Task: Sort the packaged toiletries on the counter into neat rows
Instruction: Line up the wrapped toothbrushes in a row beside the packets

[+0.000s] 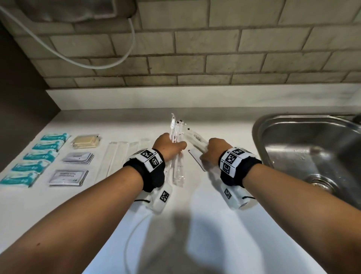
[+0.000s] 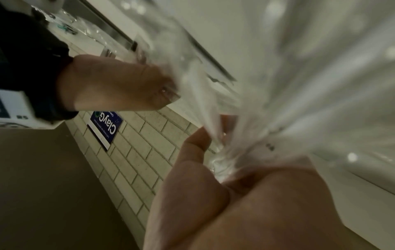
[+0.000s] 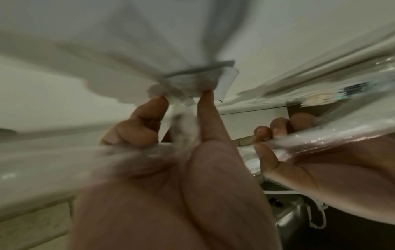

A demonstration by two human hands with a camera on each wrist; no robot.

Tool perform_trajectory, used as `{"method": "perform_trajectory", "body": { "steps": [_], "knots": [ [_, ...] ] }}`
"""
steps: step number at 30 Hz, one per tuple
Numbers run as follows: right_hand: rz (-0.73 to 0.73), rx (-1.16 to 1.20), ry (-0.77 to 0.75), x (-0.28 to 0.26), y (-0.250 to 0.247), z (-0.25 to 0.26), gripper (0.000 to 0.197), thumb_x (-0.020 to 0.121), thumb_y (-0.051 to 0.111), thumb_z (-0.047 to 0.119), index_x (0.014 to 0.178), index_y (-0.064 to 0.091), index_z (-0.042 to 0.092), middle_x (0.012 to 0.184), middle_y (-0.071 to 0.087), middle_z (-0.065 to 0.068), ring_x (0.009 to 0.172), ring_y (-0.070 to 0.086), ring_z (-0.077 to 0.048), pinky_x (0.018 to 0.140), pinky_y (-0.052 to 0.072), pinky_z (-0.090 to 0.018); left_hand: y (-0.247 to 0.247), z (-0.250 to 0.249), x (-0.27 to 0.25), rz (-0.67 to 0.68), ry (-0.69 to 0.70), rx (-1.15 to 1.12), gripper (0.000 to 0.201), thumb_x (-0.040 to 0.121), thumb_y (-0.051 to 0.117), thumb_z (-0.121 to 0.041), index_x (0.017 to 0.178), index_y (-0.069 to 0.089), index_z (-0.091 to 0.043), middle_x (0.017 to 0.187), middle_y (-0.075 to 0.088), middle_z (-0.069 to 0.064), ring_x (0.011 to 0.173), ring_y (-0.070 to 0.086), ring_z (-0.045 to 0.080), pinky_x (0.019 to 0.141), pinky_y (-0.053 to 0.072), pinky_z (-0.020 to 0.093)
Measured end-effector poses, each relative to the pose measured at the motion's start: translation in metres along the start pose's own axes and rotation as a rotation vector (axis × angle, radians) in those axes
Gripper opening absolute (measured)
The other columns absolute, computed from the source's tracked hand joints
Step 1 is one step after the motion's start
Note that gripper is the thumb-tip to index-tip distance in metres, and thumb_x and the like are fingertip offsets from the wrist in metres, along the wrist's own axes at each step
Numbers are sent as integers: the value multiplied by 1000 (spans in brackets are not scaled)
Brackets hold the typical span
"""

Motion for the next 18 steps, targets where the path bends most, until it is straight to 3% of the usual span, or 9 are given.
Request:
{"method": "perform_trajectory", "body": {
  "steps": [2,5,10,13,15,18],
  "knots": [
    [-6,-66,-11,-1,3,2,27,72,69,33,86,62,11,69,59,-1,61,60,-17,51,44,-25,4,5,-1,16,0,36,51,52,64,-39,91,64,-5,87,74,14,74,70,28,68,56,38],
    [-8,-22,3,-3,2,-1,23,74,70,29,80,58,11,79,63,-4,74,63,-22,61,48,-26,9,8,-3,38,19,96,50,54,65,-39,91,64,-6,86,73,12,64,60,25,59,48,31],
    [146,12,-131,-15,0,-5,27,76,77,30,84,64,7,80,63,-7,72,58,-22,66,48,-29,0,2,-8,-8,60,44,35,73,67,-31,97,61,-6,91,69,14,70,59,24,69,52,37],
    [250,-28,-241,-33,4,-2,28,74,79,30,72,56,14,69,58,1,62,52,-16,57,40,-25,-15,-3,-13,-50,98,4,32,77,66,-29,100,61,-7,94,69,14,80,65,30,77,55,42],
    [318,-40,-287,-46,16,4,30,72,81,32,69,55,18,67,60,5,63,54,-15,61,40,-25,-23,-3,-19,-62,119,-2,32,77,65,-28,100,61,-7,91,70,13,80,66,29,76,54,41],
    [471,18,-329,-65,41,15,25,67,83,31,69,61,18,67,68,-1,62,56,-18,68,45,-29,-30,0,-32,-60,132,-3,26,79,64,-23,97,62,-4,79,68,9,71,62,24,69,50,35]
  ]
}}
Point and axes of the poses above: each hand's wrist, its own x-axis towards the middle knuckle, its own y-axis out of the palm, z = x × y, the point moved 6 cm from there along x, towards the middle knuckle
